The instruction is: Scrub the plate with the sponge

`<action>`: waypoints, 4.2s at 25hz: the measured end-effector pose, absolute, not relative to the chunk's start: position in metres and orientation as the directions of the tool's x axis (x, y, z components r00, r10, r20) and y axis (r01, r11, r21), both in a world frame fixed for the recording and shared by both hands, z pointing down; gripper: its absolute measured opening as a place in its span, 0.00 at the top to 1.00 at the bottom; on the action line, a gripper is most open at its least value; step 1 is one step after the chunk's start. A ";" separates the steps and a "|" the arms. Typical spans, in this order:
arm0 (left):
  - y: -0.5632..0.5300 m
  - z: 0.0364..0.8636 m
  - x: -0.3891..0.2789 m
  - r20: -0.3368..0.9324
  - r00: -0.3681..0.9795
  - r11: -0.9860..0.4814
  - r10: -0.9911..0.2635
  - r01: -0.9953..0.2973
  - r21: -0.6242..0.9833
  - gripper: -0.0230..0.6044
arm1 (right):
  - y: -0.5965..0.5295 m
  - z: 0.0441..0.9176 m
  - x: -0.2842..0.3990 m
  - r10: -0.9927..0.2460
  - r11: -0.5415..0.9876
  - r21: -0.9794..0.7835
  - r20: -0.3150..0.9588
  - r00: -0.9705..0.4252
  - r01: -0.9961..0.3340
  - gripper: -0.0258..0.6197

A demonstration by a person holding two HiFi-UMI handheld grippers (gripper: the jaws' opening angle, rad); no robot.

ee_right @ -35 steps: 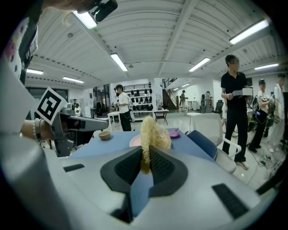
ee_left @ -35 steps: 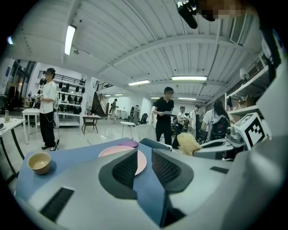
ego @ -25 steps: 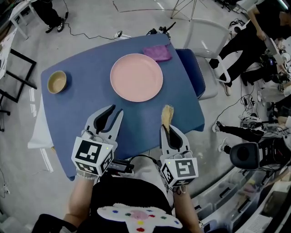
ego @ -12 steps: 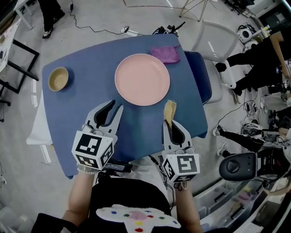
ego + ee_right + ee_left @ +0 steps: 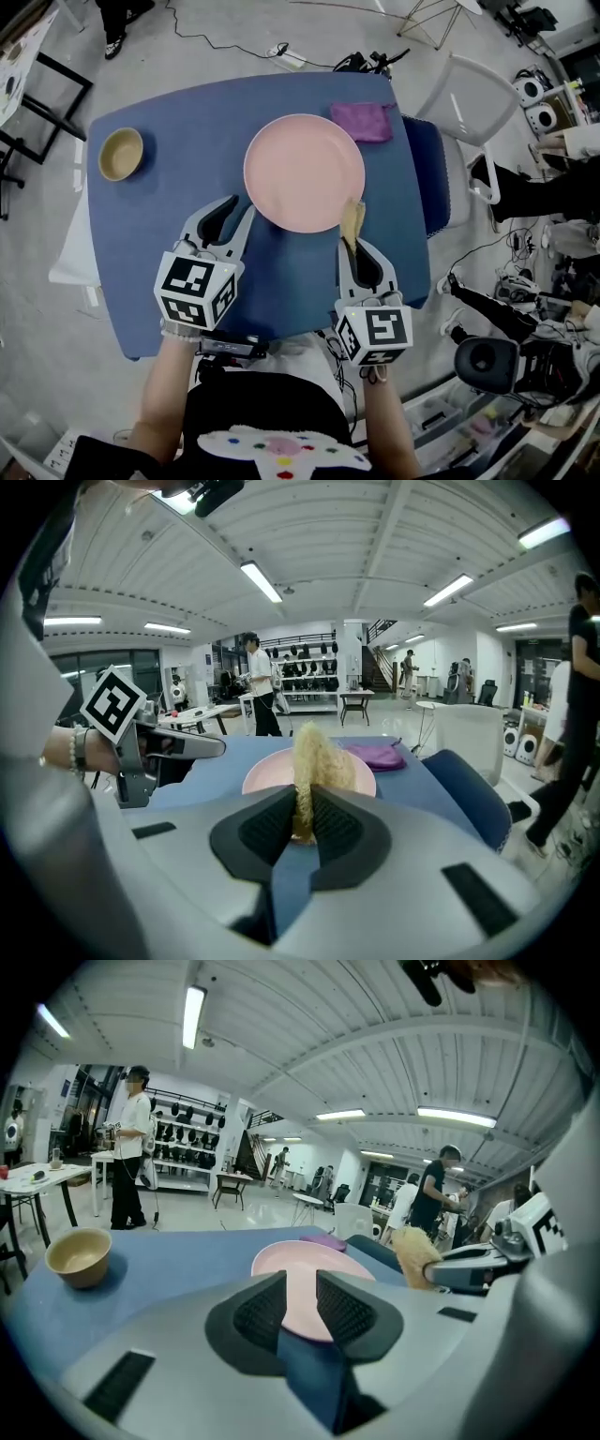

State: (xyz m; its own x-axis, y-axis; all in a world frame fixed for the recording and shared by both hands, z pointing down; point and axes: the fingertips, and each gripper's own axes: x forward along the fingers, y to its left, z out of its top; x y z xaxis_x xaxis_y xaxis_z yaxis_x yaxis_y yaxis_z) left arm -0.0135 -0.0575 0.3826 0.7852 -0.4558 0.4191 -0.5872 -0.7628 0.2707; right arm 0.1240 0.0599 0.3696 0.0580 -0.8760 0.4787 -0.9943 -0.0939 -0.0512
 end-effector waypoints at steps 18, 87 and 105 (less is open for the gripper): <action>-0.099 0.457 0.005 0.548 0.663 -0.621 -0.510 -0.725 0.298 0.81 | -0.013 0.400 0.164 -0.843 0.056 -0.035 0.533 -0.066 -0.998 0.90; -0.113 0.474 0.021 0.538 0.630 -0.553 -0.560 -0.768 0.323 0.83 | -0.156 0.498 0.177 -0.574 0.309 0.241 0.818 0.022 -0.920 0.90; -0.113 0.472 0.019 0.537 0.623 -0.545 -0.568 -0.774 0.322 0.83 | -0.160 0.496 0.122 -0.563 0.512 0.210 0.814 -0.141 -0.833 0.90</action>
State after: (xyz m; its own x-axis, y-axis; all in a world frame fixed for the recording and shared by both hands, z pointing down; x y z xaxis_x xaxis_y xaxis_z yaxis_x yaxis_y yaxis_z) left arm 0.0186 -0.1135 0.4724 0.6235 -0.5682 0.5371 -0.7741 -0.5448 0.3224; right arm 0.1216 -0.1602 0.4956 -0.1409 -0.5632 0.8142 -0.8331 0.5118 0.2099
